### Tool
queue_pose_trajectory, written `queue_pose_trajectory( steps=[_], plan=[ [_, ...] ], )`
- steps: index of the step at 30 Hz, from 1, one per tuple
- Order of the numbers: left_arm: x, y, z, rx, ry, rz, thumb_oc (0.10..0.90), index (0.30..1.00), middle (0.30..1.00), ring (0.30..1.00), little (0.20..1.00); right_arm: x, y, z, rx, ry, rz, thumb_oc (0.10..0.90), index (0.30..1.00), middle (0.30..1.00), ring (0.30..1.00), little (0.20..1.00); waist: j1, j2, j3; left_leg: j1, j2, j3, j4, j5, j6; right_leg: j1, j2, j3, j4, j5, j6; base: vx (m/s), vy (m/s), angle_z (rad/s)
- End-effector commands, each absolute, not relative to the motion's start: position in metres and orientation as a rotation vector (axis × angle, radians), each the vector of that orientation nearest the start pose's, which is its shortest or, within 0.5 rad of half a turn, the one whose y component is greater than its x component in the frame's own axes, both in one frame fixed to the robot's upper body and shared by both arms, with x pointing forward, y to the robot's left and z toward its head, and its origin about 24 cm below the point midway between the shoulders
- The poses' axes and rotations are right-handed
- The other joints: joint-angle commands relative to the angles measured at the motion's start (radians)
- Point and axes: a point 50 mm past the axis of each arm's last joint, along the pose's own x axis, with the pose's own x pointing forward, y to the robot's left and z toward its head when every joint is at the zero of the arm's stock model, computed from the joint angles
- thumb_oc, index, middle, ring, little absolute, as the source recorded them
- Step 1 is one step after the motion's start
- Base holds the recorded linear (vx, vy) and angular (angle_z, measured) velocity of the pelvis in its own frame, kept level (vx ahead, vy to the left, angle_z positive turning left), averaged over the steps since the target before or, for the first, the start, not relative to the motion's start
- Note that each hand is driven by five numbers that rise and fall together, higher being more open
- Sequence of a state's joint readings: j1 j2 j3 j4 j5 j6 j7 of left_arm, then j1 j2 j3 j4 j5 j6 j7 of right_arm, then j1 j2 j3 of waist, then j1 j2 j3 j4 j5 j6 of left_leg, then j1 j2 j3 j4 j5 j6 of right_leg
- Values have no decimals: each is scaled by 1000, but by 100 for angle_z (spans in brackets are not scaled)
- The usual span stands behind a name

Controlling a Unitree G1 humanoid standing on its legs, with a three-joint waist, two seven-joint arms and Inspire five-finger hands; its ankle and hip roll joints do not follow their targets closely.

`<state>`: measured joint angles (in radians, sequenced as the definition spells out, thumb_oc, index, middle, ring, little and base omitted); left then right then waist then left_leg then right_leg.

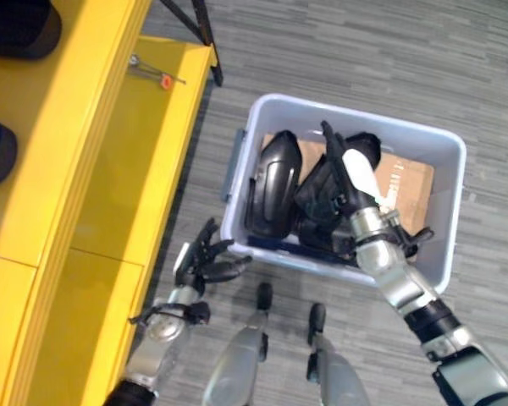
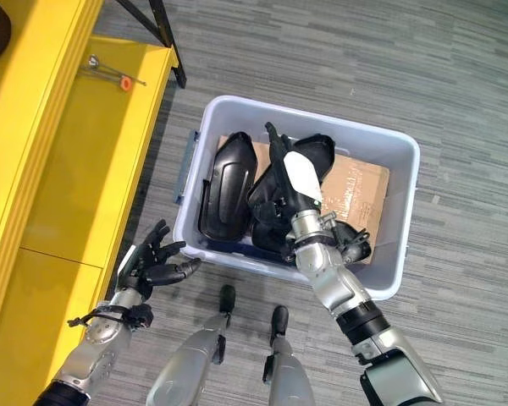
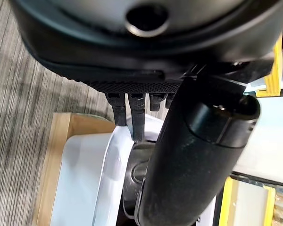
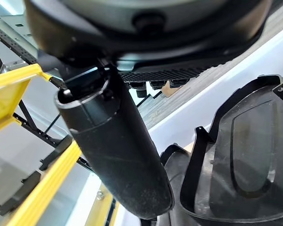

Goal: Move parts from the plastic box to the shelf.

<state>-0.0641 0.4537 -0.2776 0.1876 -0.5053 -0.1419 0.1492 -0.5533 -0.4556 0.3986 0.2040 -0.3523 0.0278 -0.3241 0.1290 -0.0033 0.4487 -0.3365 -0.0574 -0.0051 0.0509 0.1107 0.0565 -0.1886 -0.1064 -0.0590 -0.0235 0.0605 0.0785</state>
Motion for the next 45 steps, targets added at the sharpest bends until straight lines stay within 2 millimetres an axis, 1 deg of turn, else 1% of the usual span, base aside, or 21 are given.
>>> queue_pose_trajectory(
  steps=[1, 7, 10, 15, 22, 29, 30, 35, 44, 45],
  plan=[
    [258, 182, 36, -42, 11, -77, 900, 1000, 1000, 1000, 1000, 335, -129, 194, -861, -697, -99, 900, 1000, 1000, 1000, 1000, -3, -5, -73, -26, 13, 16, 102, -100, -5, -61, -98, -13, 143, -11, 52, 0, 0, 0],
    [261, 180, 39, -42, -4, -74, 900, 1000, 1000, 1000, 1000, 339, -132, 200, -872, -708, -145, 900, 1000, 1000, 1000, 1000, -4, 6, -60, -41, 9, 17, 104, -98, -6, -74, -100, -11, 142, -8, 51, 0, 0, 0],
    [261, 179, 39, -44, -4, -70, 900, 1000, 1000, 1000, 1000, 339, -132, 196, -866, -692, -143, 900, 1000, 1000, 1000, 1000, -4, 8, -58, -43, 9, 20, 104, -99, -5, -79, -100, -9, 144, -9, 51, 0, 0, 0],
    [261, 178, 39, -43, -5, -72, 900, 1000, 1000, 1000, 1000, 338, -128, 184, -816, -647, -102, 900, 1000, 1000, 1000, 1000, -9, 13, -49, -49, 8, 23, 108, -103, -4, -86, -100, -2, 145, -11, 50, 1, 2, -1],
    [262, 177, 41, -43, -15, -66, 900, 1000, 1000, 1000, 1000, 337, -120, 181, -790, -646, -76, 900, 1000, 1000, 1000, 1000, -11, 18, -42, -54, 7, 26, 110, -104, -4, -94, -101, 0, 147, -12, 48, 0, 0, 0],
    [262, 177, 41, -45, -16, -63, 900, 1000, 1000, 1000, 1000, 337, -114, 174, -766, -617, -42, 900, 1000, 1000, 1000, 1000, -15, 29, -36, -58, 4, 30, 108, -102, -3, -102, -101, 2, 152, -14, 49, 0, 0, 0],
    [262, 176, 41, -46, -16, -63, 900, 1000, 1000, 1000, 1000, 337, -111, 170, -744, -600, -24, 900, 1000, 1000, 1000, 1000, -17, 31, -34, -59, 4, 30, 109, -101, -2, -104, -102, 6, 151, -13, 48, 0, 0, 0],
    [262, 175, 43, -50, -23, -64, 900, 1000, 1000, 1000, 1000, 337, -107, 166, -738, -593, -9, 900, 1000, 1000, 1000, 1000, -18, 37, -32, -61, 1, 31, 110, -101, -3, -108, -104, 8, 155, -13, 49, 0, 0, 0],
    [263, 173, 45, -47, -31, -67, 900, 1000, 1000, 1000, 1000, 342, -106, 165, -729, -571, -41, 900, 1000, 1000, 1000, 1000, -15, 48, -25, -71, -4, 34, 105, -95, -2, -120, -106, 11, 153, -6, 51, 0, 0, 0],
    [264, 172, 46, -46, -37, -71, 900, 1000, 1000, 1000, 1000, 344, -108, 164, -738, -564, -55, 900, 1000, 1000, 1000, 1000, -14, 52, -23, -74, -6, 33, 105, -95, -1, -121, -107, 9, 153, -7, 51, 0, 0, 0]
  ],
)
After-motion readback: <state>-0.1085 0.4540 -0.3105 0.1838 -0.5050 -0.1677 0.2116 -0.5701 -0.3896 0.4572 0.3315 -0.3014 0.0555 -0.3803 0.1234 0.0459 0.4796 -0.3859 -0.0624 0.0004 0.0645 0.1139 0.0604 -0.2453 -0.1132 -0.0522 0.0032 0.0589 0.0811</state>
